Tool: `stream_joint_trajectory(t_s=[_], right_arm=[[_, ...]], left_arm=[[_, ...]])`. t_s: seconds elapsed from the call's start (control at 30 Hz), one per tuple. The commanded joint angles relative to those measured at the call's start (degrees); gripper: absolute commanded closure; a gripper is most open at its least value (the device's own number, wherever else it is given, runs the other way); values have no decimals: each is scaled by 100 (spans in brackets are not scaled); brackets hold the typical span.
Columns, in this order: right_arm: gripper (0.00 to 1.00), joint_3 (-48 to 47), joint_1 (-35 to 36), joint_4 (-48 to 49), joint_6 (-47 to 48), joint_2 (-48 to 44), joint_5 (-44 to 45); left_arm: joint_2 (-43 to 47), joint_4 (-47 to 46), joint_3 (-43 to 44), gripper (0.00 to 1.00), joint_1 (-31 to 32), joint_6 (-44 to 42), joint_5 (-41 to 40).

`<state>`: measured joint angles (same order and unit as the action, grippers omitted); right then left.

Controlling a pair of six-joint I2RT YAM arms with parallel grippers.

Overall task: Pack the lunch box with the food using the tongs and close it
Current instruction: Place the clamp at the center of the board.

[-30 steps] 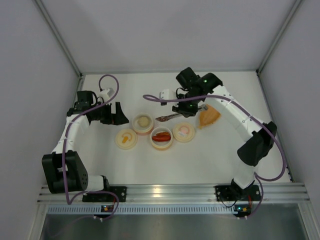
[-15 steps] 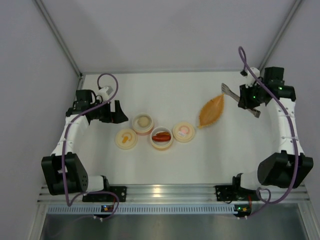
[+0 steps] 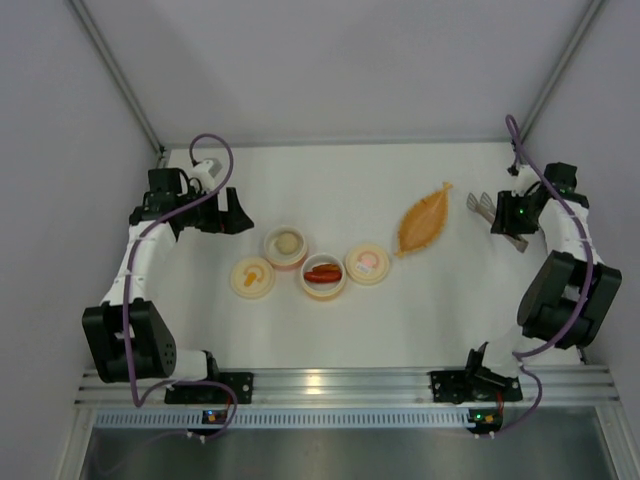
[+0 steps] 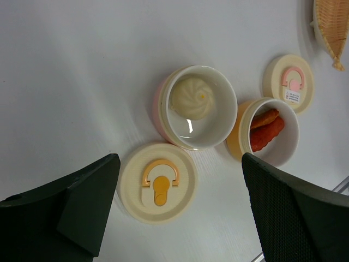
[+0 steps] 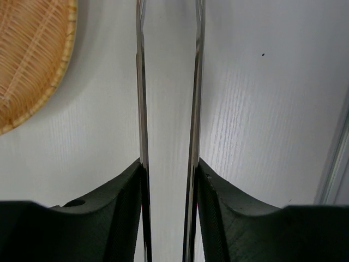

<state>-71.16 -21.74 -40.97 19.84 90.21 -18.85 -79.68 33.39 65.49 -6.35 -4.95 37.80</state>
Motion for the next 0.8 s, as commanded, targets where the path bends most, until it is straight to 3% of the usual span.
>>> stream_joint_trajectory(t_s=[0.0,0.23,0.77], right_arm=[[60,49,-103,1055,-199,206,-31],[58,58,-103,1232,-121,778,39],[45,866,-103,1346,468,928,443]], left_arm=[[-100,-227,200,2,-42,82,8],[-179,-157,297,2,-42,3,-36],[-215,-60,218,2,-42,-67,26]])
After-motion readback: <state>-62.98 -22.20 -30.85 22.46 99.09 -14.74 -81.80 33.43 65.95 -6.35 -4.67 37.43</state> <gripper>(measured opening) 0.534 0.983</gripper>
